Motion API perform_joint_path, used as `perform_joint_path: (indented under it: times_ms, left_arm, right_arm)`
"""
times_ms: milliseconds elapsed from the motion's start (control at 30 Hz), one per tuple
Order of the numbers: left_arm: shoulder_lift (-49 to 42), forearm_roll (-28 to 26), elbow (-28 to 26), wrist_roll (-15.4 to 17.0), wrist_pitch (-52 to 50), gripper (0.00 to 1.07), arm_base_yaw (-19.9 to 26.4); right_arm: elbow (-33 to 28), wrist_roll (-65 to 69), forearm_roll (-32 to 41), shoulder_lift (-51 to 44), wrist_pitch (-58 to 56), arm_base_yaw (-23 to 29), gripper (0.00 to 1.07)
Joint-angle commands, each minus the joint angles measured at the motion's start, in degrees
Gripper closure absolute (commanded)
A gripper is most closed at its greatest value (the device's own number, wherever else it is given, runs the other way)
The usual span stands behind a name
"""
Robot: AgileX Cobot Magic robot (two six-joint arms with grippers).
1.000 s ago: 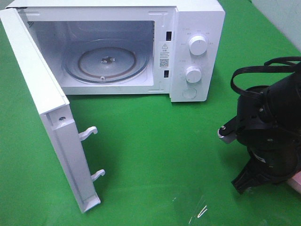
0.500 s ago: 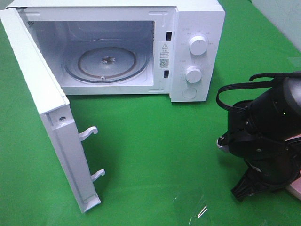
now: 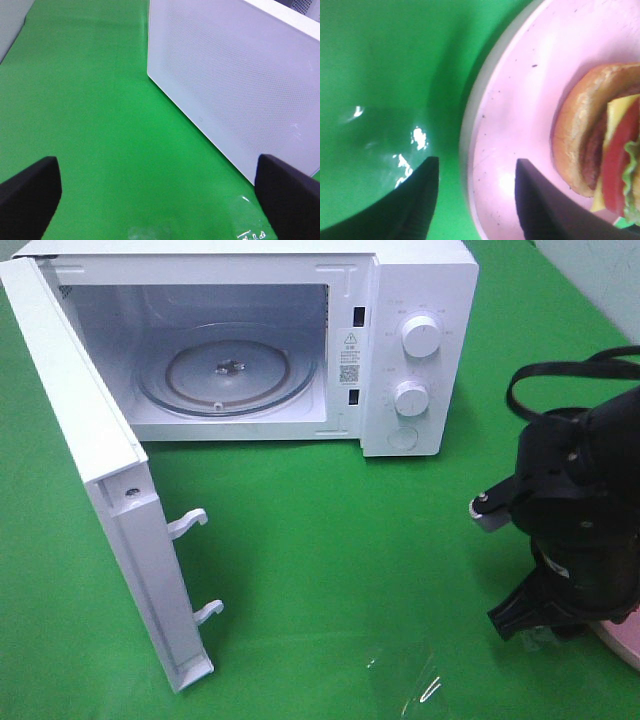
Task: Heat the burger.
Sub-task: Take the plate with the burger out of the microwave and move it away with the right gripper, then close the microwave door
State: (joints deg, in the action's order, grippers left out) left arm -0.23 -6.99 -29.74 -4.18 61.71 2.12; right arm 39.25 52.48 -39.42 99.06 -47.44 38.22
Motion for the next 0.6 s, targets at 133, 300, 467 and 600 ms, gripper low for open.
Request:
perform_joint_path:
  times_ms: [133,300,467,600]
  left_arm:
    - [-1.0,-0.3,0.2,0.3,-0.5,0.10,0.2]
    - [-1.0,-0.3,0.2,0.3,-0.5,0.10,0.2]
    - [-1.0,-0.3,0.2,0.3,-0.5,0.10,0.2]
    - [-1.0,-0.3,0.2,0.3,-0.5,0.10,0.2]
  right_arm:
    - [-0.1,-8.7,7.6,-9.5,1.4,0.0,0.55]
    - [-0.1,-22.6,18.9,-20.6,6.2,0.0,0.53]
    - [-0.1,-32.3,26.6,-29.7,6.4,0.0,0.43]
    - [-0.1,-36.4,30.5,-34.3,6.0,0.0,0.36]
